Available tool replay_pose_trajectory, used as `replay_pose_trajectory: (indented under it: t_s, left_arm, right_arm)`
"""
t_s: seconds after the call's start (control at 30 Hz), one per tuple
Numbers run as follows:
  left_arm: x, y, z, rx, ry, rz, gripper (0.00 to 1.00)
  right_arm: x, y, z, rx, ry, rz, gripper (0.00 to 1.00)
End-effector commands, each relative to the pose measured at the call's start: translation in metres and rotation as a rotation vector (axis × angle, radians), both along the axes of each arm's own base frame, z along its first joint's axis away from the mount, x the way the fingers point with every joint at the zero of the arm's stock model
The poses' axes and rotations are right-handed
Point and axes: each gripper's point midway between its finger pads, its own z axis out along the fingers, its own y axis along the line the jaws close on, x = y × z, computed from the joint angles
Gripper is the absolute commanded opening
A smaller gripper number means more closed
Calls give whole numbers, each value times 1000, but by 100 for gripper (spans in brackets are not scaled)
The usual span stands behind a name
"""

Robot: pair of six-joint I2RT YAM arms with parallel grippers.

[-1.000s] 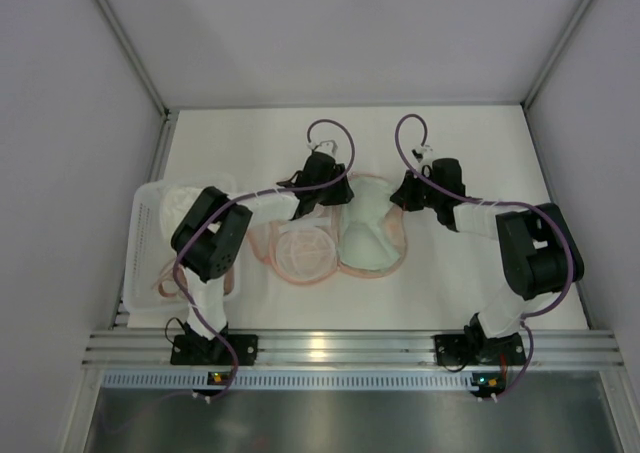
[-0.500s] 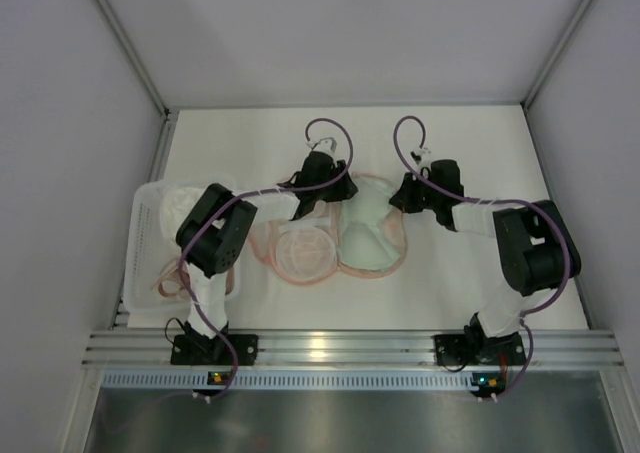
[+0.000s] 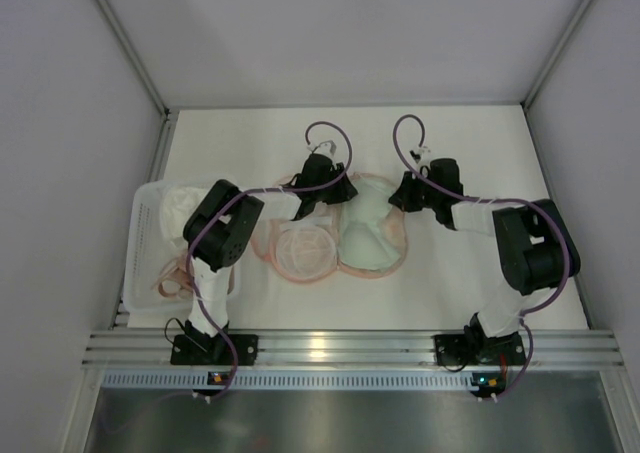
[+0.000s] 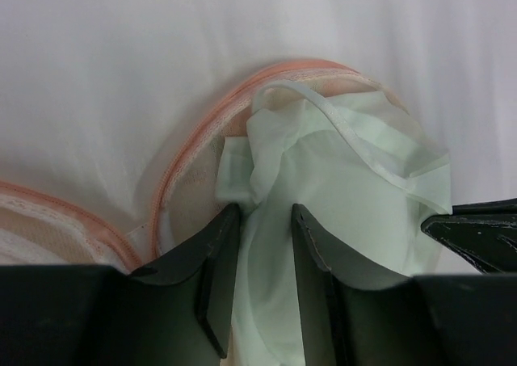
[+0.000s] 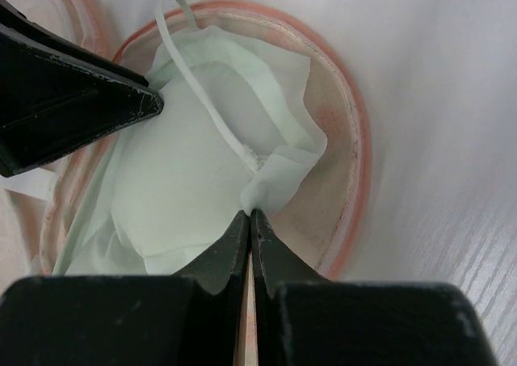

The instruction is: Place the bra in the laundry bag and zip it closed

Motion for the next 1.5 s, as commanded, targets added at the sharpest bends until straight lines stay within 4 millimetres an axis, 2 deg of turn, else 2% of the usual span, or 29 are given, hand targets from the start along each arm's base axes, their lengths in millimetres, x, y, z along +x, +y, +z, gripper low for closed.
replay_pose_trajectory:
  t_s: [0.0,0.03,0.1,0.13,0.2,0.23,0.27,0.33,0.37,0.4,0.43,0.47,0.5,0.53,0.57,0.63,0.73,0.77,0.83,0.9,0.93,0.97,1.07,1.13,1.33,1.47]
  left_arm:
    - [5,-10,7,-56,-29,-24,36]
    - [6,-9,8,-56,-33,-24,27]
    - [6,-8,10,-51,-39,-21,17]
    - [5,-5,10,-48,-39,-15,8]
    - [4,-3,18,-48,-54,-7,0]
    - [2,1,21,-43,-61,2,0]
    - [1,4,22,-40,-63,10,0]
    - [-2,8,23,-26,-74,9,0]
    - [-3,9,28,-26,-90,2,0]
    - [-4,10,28,-22,-91,0,0]
    - [-7,11,26,-19,-86,-2,0]
    - [-8,11,26,-17,-88,-6,0]
    - [-9,11,26,-17,-88,-14,0]
    - [-11,11,24,-15,-83,-18,0]
    - [-11,10,26,-19,-87,-23,0]
    - [-15,10,28,-22,-94,-34,0]
    - [-16,11,35,-30,-127,-45,0]
    - [-15,11,41,-32,-148,-52,0]
    - [-17,12,47,-33,-168,-56,0]
    - [-17,14,54,-30,-187,-57,0]
    - [-18,14,54,-26,-190,-60,0]
    - [-18,15,56,-29,-195,-60,0]
    - [-20,14,57,-38,-197,-70,0]
    - [-21,15,56,-39,-200,-67,0]
    - [-25,18,63,-38,-216,-71,0]
    - [-32,20,69,-54,-218,-76,0]
  right_arm:
    - [13,10,14,19,-50,29,0]
    - [13,10,14,19,-49,29,0]
    - [14,10,14,13,-47,23,0]
    - [13,9,12,8,-35,18,0]
    - [17,7,19,1,-38,7,0]
    - [13,7,18,-6,-13,5,0]
    - [17,6,28,-3,-29,-1,1]
    - [16,6,37,-4,-21,-6,12]
    - [13,6,49,0,-20,-5,20]
    - [13,5,55,-1,-21,-8,38]
    - [12,5,61,-2,-25,-7,43]
    - [14,5,79,-3,-53,-3,46]
    - [13,3,85,-16,-53,-8,51]
    - [10,0,87,-34,-42,-7,52]
    - [15,0,104,-33,-79,-11,53]
    - [19,3,119,-29,-127,13,54]
    - [24,14,127,-19,-178,67,56]
    - [35,21,131,-14,-206,80,56]
    - [40,34,127,-43,-224,128,56]
    - [54,45,117,-89,-231,143,57]
    - [54,57,110,-126,-246,187,57]
    - [58,63,98,-161,-219,201,57]
    - [59,86,77,-211,-213,292,56]
    - [61,93,72,-206,-207,302,56]
    - [70,99,58,-190,-183,293,56]
    - [79,95,49,-214,-171,246,51]
